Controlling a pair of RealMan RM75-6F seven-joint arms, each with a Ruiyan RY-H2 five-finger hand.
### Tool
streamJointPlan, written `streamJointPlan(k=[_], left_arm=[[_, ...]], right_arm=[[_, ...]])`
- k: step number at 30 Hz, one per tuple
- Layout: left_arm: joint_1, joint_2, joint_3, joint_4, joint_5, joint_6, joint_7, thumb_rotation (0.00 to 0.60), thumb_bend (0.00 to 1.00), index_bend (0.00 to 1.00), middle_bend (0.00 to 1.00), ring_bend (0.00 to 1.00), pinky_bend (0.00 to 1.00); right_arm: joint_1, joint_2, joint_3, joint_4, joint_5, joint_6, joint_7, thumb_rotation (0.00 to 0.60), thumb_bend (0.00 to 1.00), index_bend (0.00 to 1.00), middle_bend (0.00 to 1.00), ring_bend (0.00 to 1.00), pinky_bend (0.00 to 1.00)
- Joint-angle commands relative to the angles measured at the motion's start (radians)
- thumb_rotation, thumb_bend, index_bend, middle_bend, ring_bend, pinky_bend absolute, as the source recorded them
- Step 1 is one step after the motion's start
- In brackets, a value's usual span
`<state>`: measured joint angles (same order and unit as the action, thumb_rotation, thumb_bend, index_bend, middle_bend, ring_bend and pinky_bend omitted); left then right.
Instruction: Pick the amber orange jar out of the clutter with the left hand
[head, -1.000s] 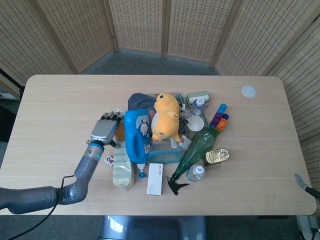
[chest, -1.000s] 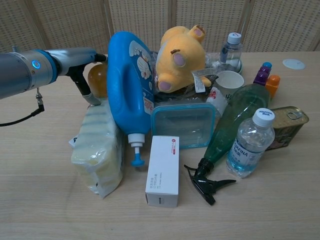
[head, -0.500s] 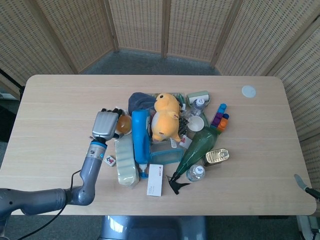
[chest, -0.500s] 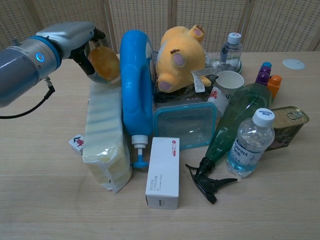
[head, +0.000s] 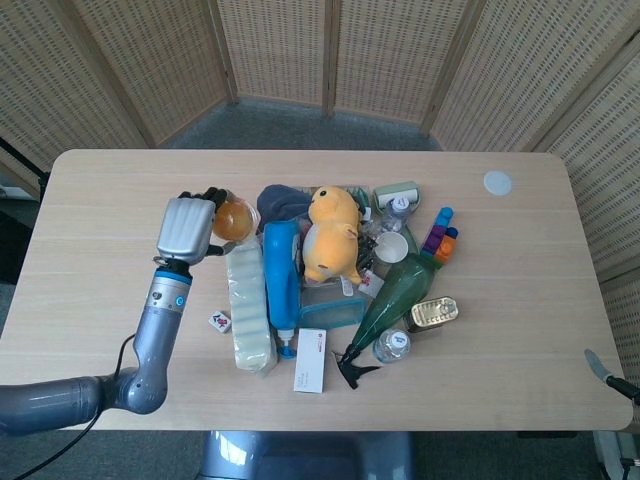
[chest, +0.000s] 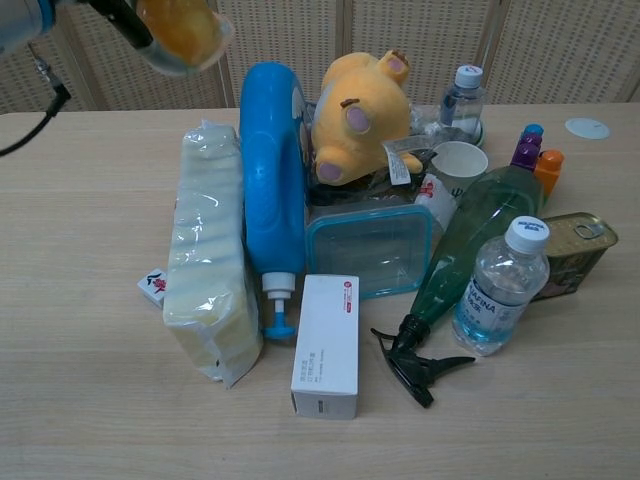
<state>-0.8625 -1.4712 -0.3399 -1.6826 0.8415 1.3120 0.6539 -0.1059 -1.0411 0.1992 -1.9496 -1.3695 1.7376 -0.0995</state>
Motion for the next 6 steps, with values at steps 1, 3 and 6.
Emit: streamJointPlan(k=[1, 3, 6], left_arm=[[-0.001, 0.102, -0.065, -0.109, 0.018, 0.039, 0.048, 0.6, 0.0, 0.86, 0.77, 0.53, 0.43], [-0.004, 0.151, -0.096, -0.159, 0.009, 0.049, 0.07, 0.6, 0.0, 0.86, 0.77, 0.53, 0.43], [-0.006, 0.21, -0.134, -0.216, -0.001, 0.065, 0.091, 0.6, 0.0, 0.86, 0.77, 0.53, 0.43]], right_arm=[[0.0, 0.0, -0.001, -0.002, -0.001, 0.0, -0.001, 0.509, 0.0, 0.0, 0.0, 0.0, 0.0], [-0.001, 0.001, -0.002, -0.004, -0.003, 0.001, -0.001, 0.507, 0.0, 0.0, 0.0, 0.0, 0.0], [-0.002, 0.0, -0.006, -0.007, -0.01, 0.003, -0.002, 0.508, 0.0, 0.0, 0.0, 0.0, 0.0]])
